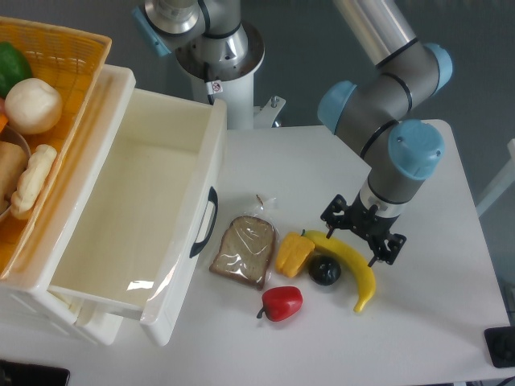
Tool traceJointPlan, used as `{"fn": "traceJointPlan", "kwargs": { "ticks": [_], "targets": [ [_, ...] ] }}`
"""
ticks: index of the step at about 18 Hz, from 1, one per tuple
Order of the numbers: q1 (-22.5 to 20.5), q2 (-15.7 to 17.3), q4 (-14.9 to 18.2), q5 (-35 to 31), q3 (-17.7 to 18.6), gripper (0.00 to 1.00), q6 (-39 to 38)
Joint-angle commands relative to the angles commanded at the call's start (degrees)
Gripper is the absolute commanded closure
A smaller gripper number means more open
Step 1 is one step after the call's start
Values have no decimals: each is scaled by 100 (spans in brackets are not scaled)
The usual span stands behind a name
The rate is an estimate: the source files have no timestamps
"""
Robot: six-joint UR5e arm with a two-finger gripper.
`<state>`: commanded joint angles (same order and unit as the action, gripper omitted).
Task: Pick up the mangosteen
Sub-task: 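Lower the open gripper down over the dark mangosteen beside the banana, then close the gripper around the dark mangosteen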
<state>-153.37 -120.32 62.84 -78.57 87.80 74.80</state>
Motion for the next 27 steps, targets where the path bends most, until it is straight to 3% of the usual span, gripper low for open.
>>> {"fn": "traceJointPlan", "kwargs": {
  "ticks": [7,19,27],
  "targets": [
    [149,-273,-97,0,-9,0,0],
    [185,-414,-105,-9,-44,1,9],
    [185,-440,-105,-9,-88,39,0]
  ]
}}
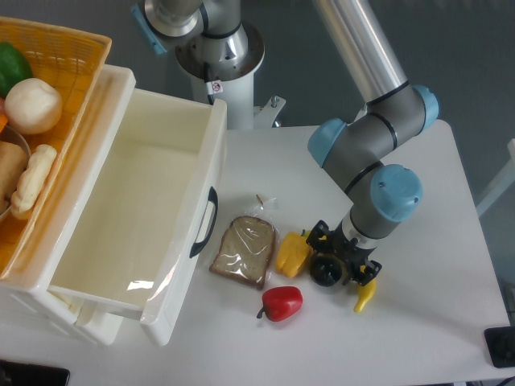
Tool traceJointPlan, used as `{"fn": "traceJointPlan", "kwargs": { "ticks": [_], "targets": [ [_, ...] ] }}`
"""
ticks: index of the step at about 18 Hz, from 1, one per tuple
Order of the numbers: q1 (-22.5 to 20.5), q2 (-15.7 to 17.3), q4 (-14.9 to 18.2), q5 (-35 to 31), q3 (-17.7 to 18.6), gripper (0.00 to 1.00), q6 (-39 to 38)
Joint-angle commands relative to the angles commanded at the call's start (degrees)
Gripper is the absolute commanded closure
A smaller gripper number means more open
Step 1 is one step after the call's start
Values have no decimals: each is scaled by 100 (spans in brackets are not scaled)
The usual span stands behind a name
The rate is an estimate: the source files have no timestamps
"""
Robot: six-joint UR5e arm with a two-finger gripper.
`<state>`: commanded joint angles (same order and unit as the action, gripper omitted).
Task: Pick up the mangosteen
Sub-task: 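Close the gripper around the dark mangosteen, then lift the gripped mangosteen up off the table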
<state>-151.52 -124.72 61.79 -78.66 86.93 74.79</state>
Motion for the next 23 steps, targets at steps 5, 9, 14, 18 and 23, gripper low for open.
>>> {"fn": "traceJointPlan", "kwargs": {
  "ticks": [5,9,14,18,23],
  "targets": [
    [0,0,-9,0,-70,80,0],
    [0,44,0,9,-149,83,-18],
    [-70,176,17,0,-421,87,79],
    [-228,377,35,-87,-448,95,333],
    [-299,492,53,-807,-615,98,1026]
  ]
}}
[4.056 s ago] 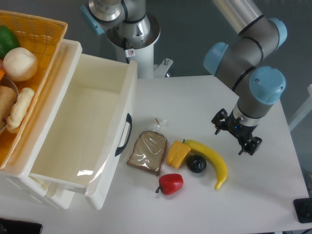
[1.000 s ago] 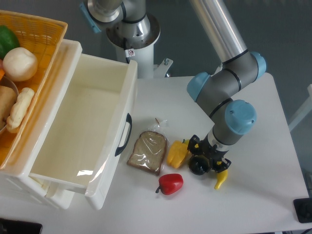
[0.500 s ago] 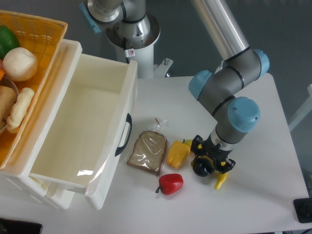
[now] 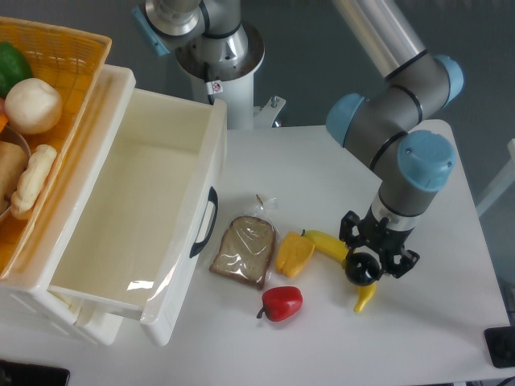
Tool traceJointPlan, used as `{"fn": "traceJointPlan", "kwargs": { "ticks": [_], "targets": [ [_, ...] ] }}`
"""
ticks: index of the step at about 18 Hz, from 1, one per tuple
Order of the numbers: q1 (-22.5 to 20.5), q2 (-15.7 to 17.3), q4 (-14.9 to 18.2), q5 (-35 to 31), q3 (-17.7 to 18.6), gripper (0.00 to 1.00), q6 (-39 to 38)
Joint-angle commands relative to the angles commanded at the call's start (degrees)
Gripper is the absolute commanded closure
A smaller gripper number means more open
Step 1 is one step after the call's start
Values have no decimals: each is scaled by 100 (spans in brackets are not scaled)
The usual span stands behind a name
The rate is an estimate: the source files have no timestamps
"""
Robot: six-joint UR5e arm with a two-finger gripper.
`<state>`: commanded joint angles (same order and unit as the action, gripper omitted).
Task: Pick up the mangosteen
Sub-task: 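Lift the gripped mangosteen up off the table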
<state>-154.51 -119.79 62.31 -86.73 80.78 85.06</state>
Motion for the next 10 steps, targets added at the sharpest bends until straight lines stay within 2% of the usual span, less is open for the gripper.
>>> {"fn": "traceJointPlan", "kwargs": {
  "ticks": [2,6,10],
  "targets": [
    [-149,17,35,-10,-97,98,457],
    [-132,26,588,-220,-387,97,749],
    [-123,79,615,-318,-396,97,749]
  ]
}}
